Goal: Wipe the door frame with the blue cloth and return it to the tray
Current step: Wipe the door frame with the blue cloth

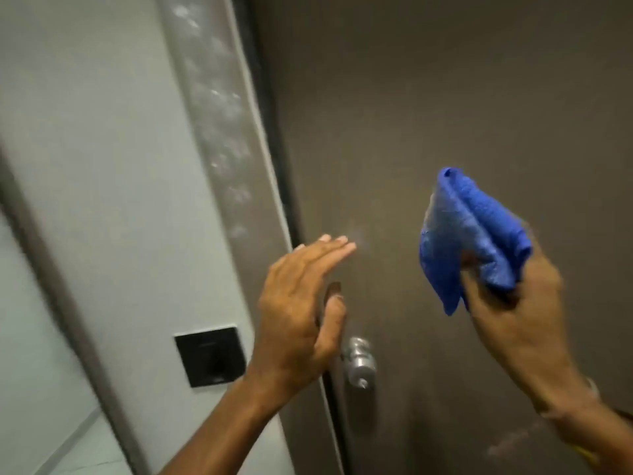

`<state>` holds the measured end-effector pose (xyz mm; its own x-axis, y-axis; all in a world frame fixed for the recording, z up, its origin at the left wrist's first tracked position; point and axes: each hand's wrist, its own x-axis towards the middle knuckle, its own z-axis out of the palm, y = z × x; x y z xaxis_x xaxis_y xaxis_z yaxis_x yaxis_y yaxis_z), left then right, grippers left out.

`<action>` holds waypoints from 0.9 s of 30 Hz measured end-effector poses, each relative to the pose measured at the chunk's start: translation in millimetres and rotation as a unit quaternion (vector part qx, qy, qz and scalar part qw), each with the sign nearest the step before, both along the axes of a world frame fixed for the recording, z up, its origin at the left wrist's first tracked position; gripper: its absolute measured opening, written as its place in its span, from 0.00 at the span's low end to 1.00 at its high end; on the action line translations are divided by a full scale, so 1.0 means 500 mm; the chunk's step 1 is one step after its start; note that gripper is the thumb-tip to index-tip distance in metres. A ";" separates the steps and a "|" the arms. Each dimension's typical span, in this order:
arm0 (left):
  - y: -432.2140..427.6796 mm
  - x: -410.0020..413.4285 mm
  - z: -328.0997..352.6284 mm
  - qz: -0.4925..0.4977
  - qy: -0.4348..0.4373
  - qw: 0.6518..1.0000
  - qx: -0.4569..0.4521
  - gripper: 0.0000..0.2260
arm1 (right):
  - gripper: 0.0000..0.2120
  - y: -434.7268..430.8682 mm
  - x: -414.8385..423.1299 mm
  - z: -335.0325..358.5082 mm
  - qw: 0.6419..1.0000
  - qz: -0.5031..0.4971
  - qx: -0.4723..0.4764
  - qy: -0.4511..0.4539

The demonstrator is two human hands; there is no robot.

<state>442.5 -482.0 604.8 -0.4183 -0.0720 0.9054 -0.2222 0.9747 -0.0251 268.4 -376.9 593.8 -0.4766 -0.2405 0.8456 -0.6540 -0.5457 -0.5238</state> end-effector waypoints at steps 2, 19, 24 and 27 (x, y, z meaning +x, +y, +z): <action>-0.036 0.070 0.047 0.063 0.029 0.997 -0.031 0.22 | 0.20 -0.031 0.060 0.052 0.995 0.021 -0.040 0.092; -0.284 0.214 0.247 0.379 0.006 0.925 -0.036 0.29 | 0.19 -0.205 0.240 0.168 0.856 -0.265 -0.030 0.443; -0.344 0.193 0.235 0.391 0.030 0.918 -0.064 0.29 | 0.39 -0.296 0.248 0.097 0.811 -0.314 0.138 0.473; -0.362 0.192 0.233 0.381 0.048 0.919 -0.089 0.29 | 0.44 -0.330 0.254 0.070 0.841 -0.280 0.146 0.439</action>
<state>538.4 -663.2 721.5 -0.2265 -0.1577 0.9612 -0.8477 0.5179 -0.1148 395.2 -541.8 628.9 0.1929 -0.4447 0.8747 -0.9705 0.0448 0.2368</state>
